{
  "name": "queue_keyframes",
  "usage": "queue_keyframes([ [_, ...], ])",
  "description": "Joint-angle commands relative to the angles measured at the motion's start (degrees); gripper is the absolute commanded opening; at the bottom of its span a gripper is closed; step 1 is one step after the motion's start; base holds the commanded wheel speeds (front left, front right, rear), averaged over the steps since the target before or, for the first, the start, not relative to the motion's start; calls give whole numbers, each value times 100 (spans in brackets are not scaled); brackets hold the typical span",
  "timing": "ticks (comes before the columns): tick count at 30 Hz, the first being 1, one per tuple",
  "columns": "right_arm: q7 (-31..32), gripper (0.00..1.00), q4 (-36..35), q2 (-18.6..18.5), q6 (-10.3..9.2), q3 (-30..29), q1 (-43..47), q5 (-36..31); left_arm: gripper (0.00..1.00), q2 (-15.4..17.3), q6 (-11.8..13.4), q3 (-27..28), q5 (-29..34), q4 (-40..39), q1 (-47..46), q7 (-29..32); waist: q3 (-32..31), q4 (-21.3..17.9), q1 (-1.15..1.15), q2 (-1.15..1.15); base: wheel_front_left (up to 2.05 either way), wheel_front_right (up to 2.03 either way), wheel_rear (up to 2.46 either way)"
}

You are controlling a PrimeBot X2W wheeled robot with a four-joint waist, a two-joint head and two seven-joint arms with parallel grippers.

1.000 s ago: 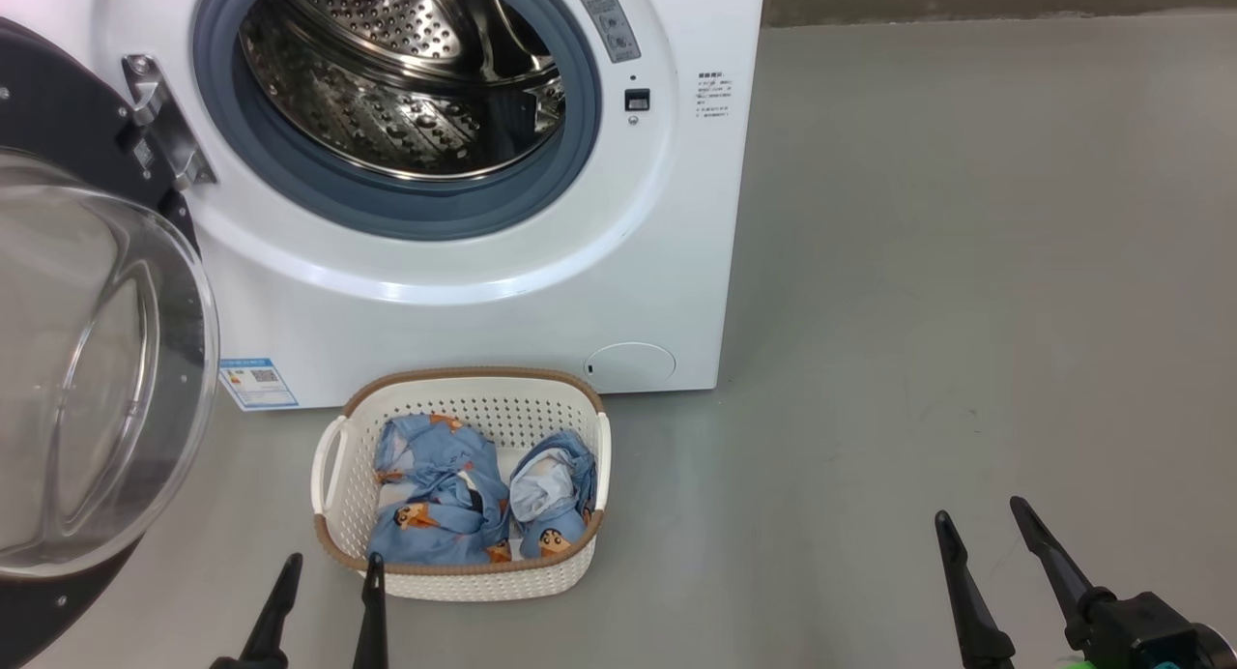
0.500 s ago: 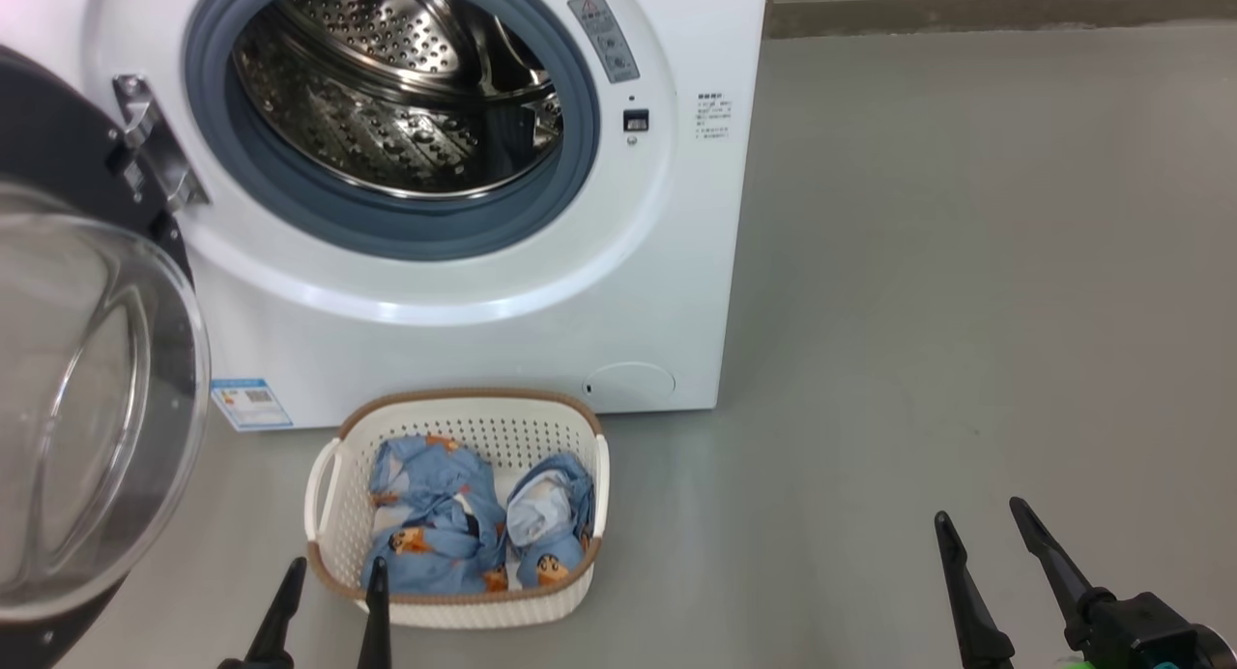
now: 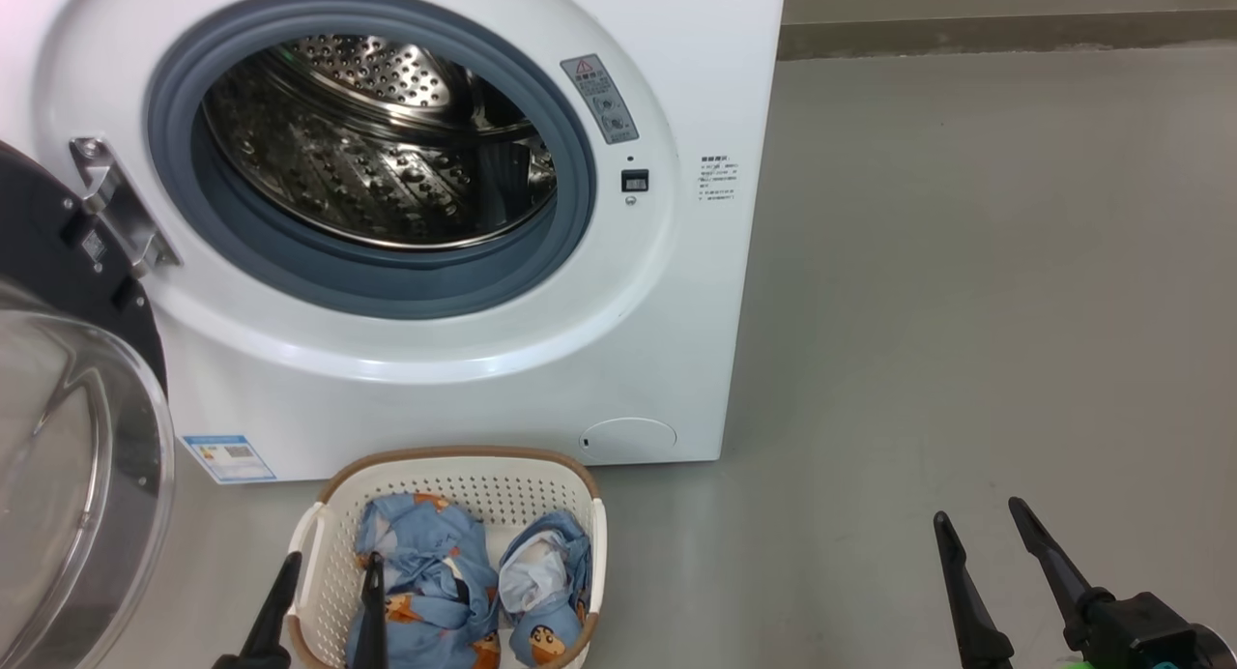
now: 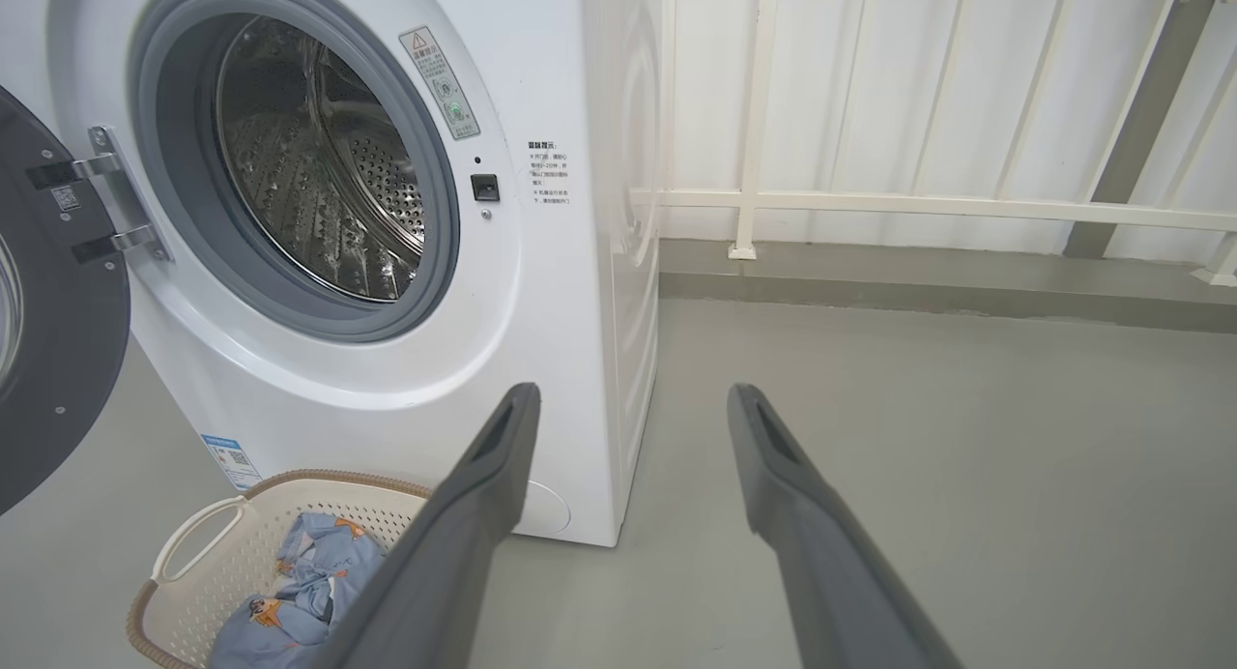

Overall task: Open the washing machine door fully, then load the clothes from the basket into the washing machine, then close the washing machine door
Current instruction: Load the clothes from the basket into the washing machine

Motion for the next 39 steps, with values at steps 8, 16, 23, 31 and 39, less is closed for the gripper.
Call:
queue_keyframes([
  [8,-53,100,-92,-49,50,173,-146,73,100,98,59,137,-55,-126,-252,-72,14,14,0,0,8,-8,0],
  [16,-54,100,-91,-49,50,175,-147,80,100,113,82,92,-77,-131,-256,-52,16,30,0,0,0,0,0],
  [23,-38,100,-118,-49,50,176,-155,78,100,111,108,39,-74,-122,-295,-72,49,50,0,0,0,0,0],
  [31,-12,100,-240,-49,50,212,-286,67,100,-61,-182,-177,-448,699,-718,163,352,49,0,0,0,0,0],
  [39,35,100,-385,-68,50,258,-531,10,100,-254,-618,-501,-854,2401,-1704,373,906,-30,0,0,0,0,0],
])
